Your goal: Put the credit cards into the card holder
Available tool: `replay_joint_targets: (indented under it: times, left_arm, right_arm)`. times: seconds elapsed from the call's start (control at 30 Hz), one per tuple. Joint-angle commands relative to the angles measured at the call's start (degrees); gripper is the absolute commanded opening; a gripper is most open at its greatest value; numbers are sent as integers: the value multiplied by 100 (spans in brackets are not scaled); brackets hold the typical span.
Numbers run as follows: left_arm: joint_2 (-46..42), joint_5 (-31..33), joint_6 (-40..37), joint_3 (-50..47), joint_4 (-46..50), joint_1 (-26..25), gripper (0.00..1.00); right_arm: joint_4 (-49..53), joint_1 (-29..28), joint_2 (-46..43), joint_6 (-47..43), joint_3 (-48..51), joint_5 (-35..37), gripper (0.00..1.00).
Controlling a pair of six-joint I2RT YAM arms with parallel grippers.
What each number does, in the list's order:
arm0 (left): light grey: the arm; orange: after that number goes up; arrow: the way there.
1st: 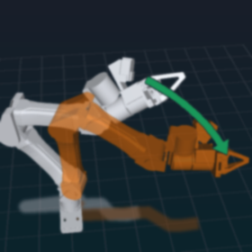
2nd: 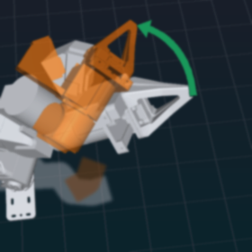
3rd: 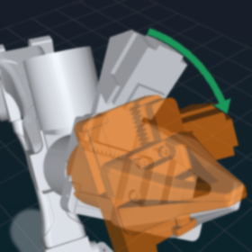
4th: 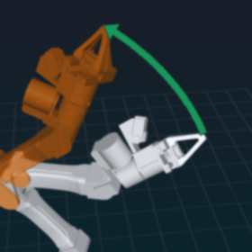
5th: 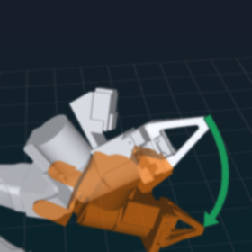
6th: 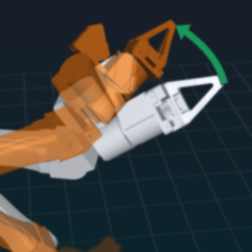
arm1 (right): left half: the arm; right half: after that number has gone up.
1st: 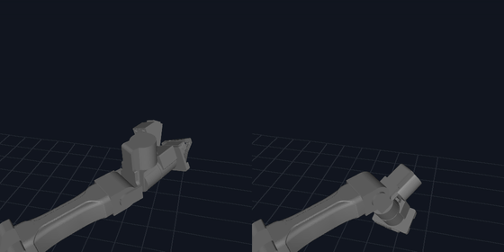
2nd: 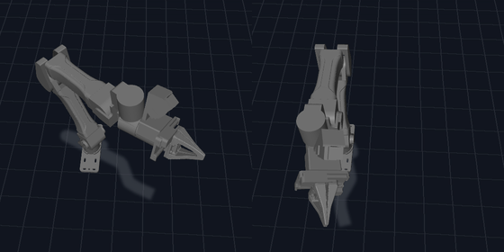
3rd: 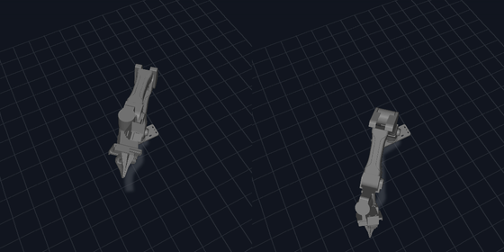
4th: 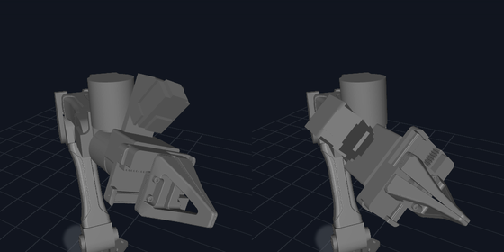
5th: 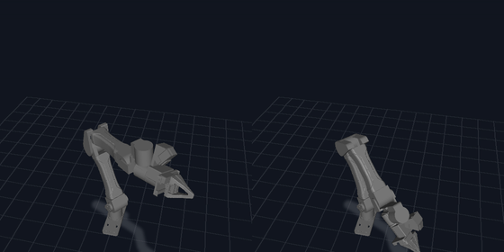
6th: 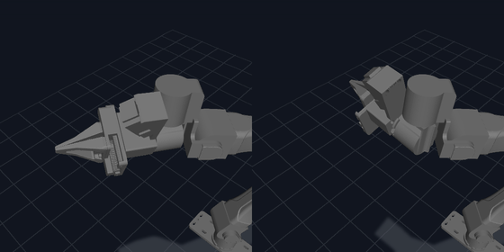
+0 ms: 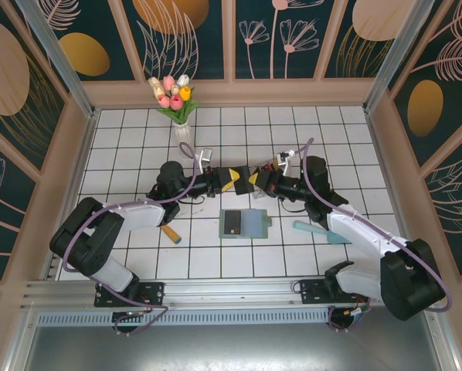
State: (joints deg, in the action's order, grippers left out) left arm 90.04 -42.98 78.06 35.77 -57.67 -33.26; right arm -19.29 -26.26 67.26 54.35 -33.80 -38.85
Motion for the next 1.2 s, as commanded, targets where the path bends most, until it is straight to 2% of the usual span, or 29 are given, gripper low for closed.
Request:
replay_joint_targets:
  times: [0.0, 0.23, 0.4, 0.5, 0.53, 0.63, 0.7, 0.73, 0.8, 0.93, 1.03, 1.17]
  left_arm:
    - [-285, -46, -155, -98, -194, -54, 21]
    - [-296, -88, -22, -158, -384, -77, 18]
    - [-220, -172, 193, -193, -705, -82, 9]
    - [-153, -202, 275, -194, -817, -76, 4]
    - [-136, -208, 282, -194, -826, -80, 3]
    - [-79, -271, 313, -189, -867, -77, 2]
    - [-40, -373, 313, -151, -875, -84, 2]
    - [-22, -431, 315, -133, -885, -79, 2]
    - [6, -512, 314, -100, -869, -81, 3]
    - [-20, -580, 324, -112, -860, -77, 8]
    - [-64, -581, 328, -127, -869, -78, 14]
    - [-74, -625, 349, -114, -941, -86, 17]
  right_arm:
    - [-507, -16, -151, 487, 285, 421, 2]
    - [-524, -135, -251, 726, 571, 786, 2]
    - [-362, -142, -263, 628, 578, 793, 4]
    - [-282, -145, -291, 496, 537, 712, 8]
    - [-320, -142, -308, 454, 516, 617, 12]
    - [-356, -158, -253, 286, 388, 253, 23]
    - [-336, -169, -196, 149, 283, 50, 25]
    - [-257, -176, -161, 81, 216, -5, 25]
    - [-27, -179, -117, -90, 86, 25, 18]
    - [589, -150, -139, -368, -39, 472, 9]
    - [533, -144, -178, -266, 57, 598, 6]
    - [405, -144, -172, -94, 176, 702, 5]
